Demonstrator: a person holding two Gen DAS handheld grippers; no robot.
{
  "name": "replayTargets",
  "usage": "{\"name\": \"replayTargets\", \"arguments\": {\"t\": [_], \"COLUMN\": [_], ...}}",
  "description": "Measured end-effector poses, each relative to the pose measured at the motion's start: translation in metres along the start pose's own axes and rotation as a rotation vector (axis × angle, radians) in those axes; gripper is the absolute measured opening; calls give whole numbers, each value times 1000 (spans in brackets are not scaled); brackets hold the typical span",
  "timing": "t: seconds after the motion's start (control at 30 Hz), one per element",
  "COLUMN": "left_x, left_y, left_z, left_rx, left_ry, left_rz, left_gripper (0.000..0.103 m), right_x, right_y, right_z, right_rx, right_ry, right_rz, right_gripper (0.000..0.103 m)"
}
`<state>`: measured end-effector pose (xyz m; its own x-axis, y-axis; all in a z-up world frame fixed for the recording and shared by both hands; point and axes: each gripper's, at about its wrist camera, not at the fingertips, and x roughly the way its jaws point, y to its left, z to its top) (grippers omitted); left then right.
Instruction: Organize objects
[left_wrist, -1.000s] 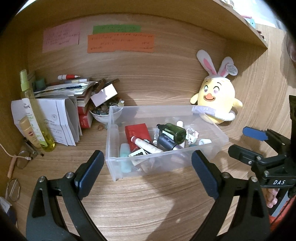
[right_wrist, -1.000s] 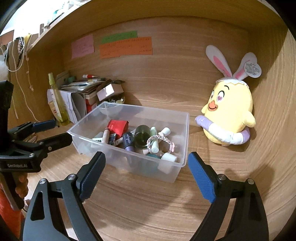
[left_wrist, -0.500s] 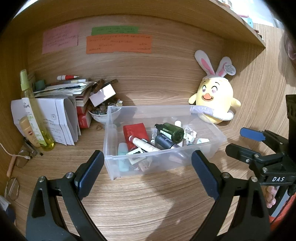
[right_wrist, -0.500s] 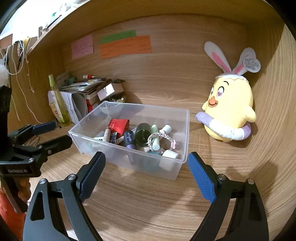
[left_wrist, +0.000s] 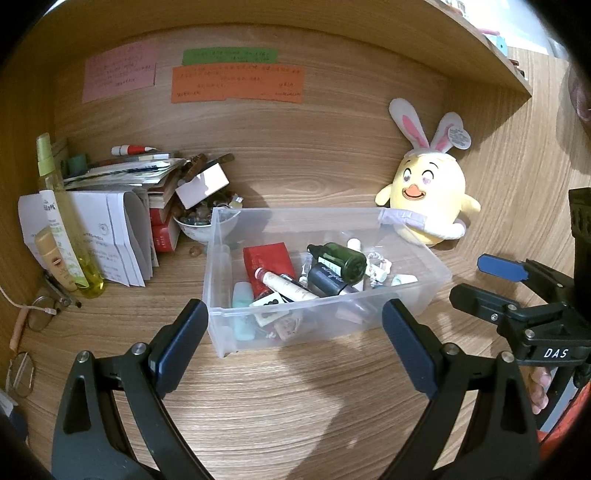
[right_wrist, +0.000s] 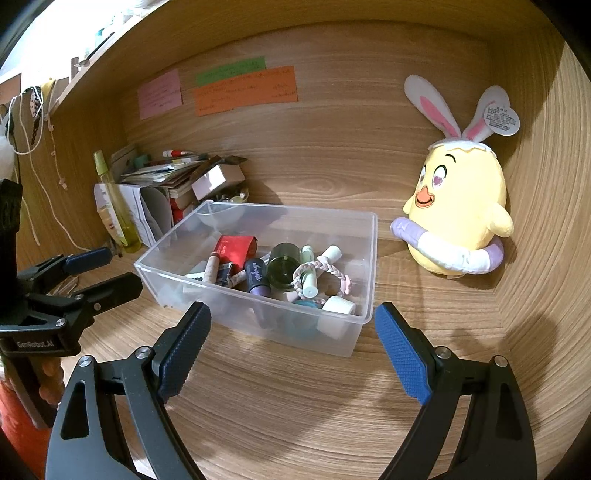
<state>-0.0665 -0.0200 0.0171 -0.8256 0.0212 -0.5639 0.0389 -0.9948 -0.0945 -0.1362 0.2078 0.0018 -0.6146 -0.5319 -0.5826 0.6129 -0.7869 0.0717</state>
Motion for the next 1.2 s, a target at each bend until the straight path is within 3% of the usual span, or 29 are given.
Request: {"name": "replayTargets", "arguments": {"t": [1.2], "left_x": [4], "left_y": [1], "left_z": [-2], "left_rx": [-26], "left_ry": [24], "left_rz": [-13], "left_gripper": [96], "right_x": [9], "right_y": [5], "right_z": [0], "right_rx": [-9], "right_ry": [21], "right_rz": [13], "right_gripper": [89]}}
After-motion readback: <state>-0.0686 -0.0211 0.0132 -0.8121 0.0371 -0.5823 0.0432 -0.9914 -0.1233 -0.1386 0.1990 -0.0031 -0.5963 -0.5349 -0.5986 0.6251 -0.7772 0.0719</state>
